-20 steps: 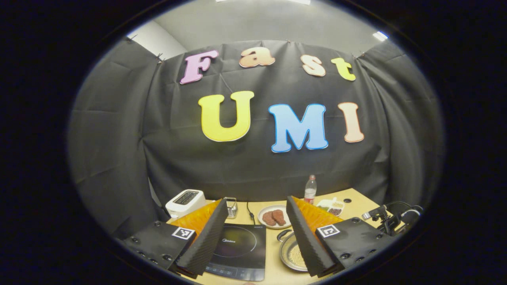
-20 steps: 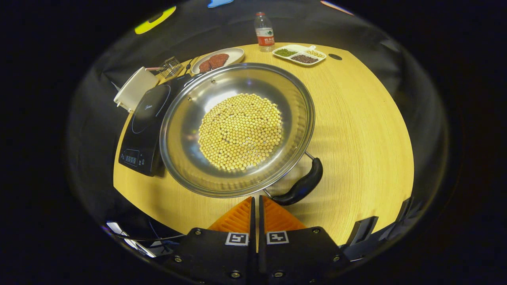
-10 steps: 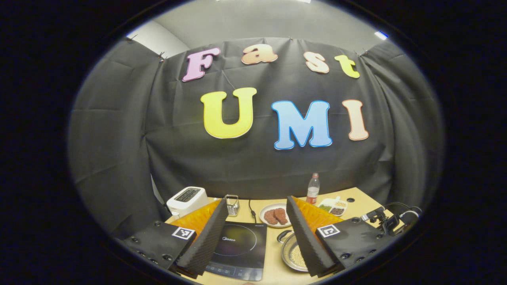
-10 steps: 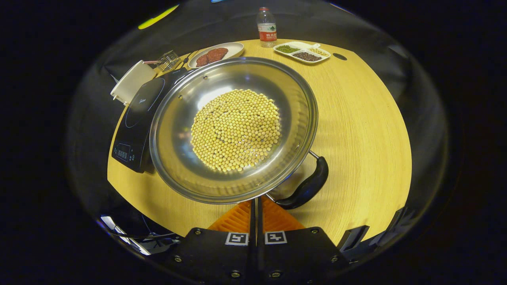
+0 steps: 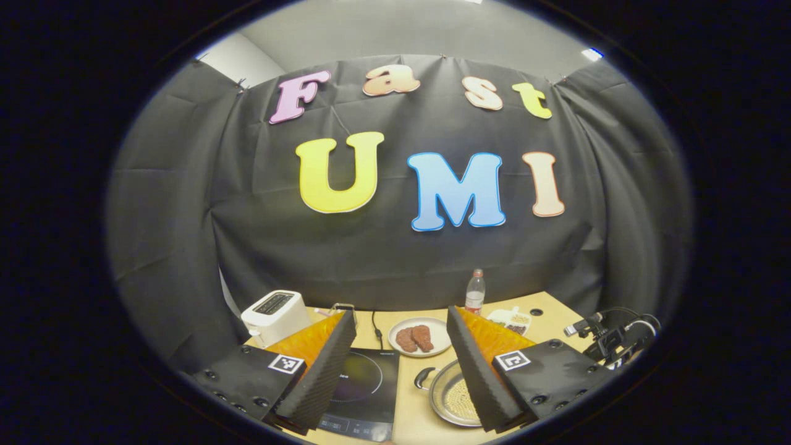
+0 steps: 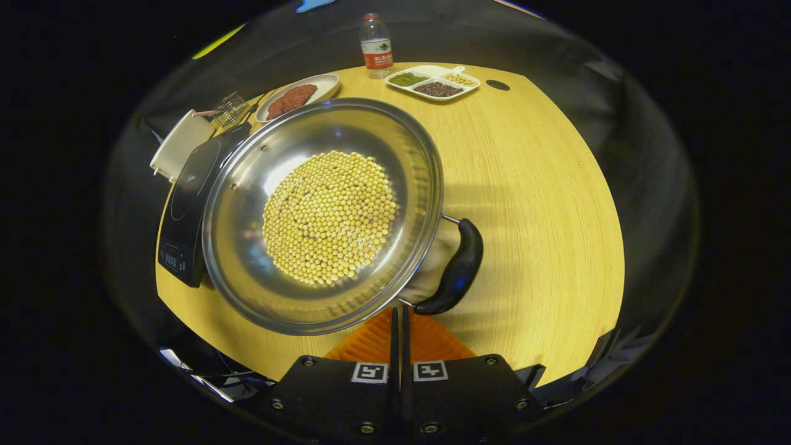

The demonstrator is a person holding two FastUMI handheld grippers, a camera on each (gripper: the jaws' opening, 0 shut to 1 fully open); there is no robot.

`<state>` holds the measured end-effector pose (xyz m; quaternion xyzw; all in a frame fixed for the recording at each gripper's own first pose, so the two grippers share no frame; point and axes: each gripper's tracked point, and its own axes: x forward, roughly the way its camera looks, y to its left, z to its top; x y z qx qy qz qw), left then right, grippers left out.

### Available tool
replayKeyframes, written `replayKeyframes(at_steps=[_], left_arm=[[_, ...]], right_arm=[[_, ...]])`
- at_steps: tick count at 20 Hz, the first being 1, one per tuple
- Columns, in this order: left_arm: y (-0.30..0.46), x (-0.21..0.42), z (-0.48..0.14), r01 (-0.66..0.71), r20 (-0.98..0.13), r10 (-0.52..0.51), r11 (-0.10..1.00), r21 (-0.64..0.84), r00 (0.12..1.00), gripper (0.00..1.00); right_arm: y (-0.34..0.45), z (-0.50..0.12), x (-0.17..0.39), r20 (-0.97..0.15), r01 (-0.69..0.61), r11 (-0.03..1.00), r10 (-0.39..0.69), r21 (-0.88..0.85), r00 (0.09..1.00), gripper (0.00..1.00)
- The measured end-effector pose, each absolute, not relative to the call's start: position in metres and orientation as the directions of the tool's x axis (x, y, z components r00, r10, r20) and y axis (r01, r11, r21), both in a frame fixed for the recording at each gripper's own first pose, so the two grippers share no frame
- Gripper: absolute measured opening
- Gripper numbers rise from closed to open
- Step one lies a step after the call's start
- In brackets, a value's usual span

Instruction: First push the handle of the pot to place it horizontally, then grasp the pot with both hands and set it on the induction cooktop.

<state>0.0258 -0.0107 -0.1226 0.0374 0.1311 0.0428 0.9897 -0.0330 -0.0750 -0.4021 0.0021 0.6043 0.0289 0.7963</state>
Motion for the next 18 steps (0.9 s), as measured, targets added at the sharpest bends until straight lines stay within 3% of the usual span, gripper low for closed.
replayKeyframes(at_steps=[1, 2, 5, 6, 18], left_arm=[[-0.011, 0.027, -0.124, -0.076, -0.260, 0.096, 0.994, 0.084, 0.961, 1.00], [-0.011, 0.028, -0.126, -0.079, -0.263, 0.099, 0.993, 0.083, 0.960, 0.92], [-0.011, 0.032, -0.133, -0.085, -0.277, 0.104, 0.993, 0.079, 0.955, 0.92], [-0.011, 0.034, -0.133, -0.086, -0.280, 0.106, 0.993, 0.081, 0.954, 0.97], [-0.015, 0.044, -0.166, -0.092, -0.340, 0.123, 0.990, 0.104, 0.933, 0.97]], right_arm=[[-0.078, -0.404, -0.031, -0.962, -0.039, 0.999, 0.047, 0.037, 0.268, 0.01], [-0.082, -0.405, -0.027, -0.962, -0.033, 0.999, 0.045, 0.037, 0.268, 0.01], [-0.088, -0.407, -0.018, -0.963, -0.016, 0.999, 0.046, 0.044, 0.266, 0.01], [-0.092, -0.407, -0.013, -0.963, -0.016, 0.999, 0.042, 0.039, 0.267, 0.01], [-0.117, -0.413, 0.043, -0.948, -0.028, 0.999, 0.028, 0.020, 0.317, 0.01]])
